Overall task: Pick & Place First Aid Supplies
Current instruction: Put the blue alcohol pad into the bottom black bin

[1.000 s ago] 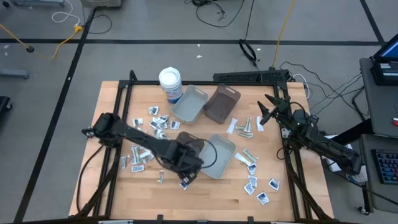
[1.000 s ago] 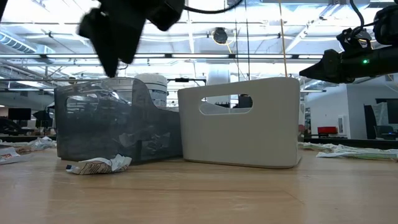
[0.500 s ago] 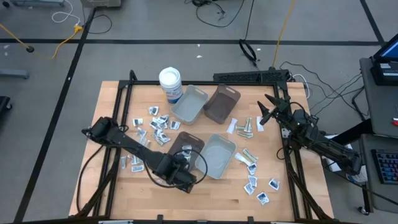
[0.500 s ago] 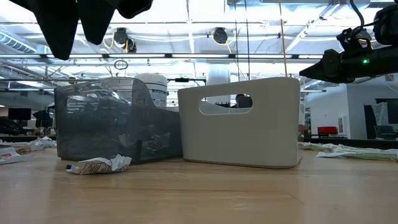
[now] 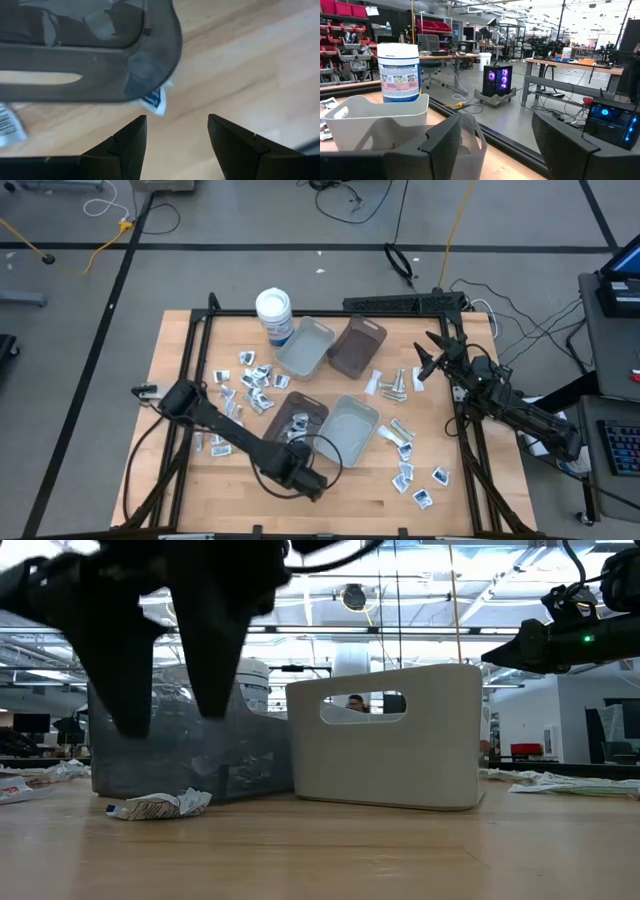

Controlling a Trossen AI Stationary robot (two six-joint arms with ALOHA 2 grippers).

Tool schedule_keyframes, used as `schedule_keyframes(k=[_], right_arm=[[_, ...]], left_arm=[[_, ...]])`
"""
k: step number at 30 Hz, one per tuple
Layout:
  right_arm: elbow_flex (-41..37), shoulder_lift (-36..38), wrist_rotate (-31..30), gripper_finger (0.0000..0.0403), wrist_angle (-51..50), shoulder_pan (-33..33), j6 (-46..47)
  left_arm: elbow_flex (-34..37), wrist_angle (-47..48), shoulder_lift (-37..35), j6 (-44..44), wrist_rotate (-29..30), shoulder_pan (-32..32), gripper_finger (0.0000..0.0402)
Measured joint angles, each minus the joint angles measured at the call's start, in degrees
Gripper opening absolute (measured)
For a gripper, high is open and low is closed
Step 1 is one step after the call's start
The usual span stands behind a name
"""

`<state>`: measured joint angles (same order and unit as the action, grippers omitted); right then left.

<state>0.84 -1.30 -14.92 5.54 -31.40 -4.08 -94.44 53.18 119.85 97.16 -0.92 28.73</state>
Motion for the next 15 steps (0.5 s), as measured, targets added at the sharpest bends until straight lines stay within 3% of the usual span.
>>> schedule_keyframes(k=[11, 15], right_arm=[[0.0, 0.0, 0.0, 0.0238, 0.0, 0.0, 0.0], [0.0, 0.0, 0.0, 0.0238, 0.0, 0.0, 0.0]], left_arm=[[-0.3, -0.8, 6.2, 1.7, 3.4, 0.4, 0.0216], [-0.3, -0.6, 6.2, 2.8, 3.8, 0.9, 0.0194]])
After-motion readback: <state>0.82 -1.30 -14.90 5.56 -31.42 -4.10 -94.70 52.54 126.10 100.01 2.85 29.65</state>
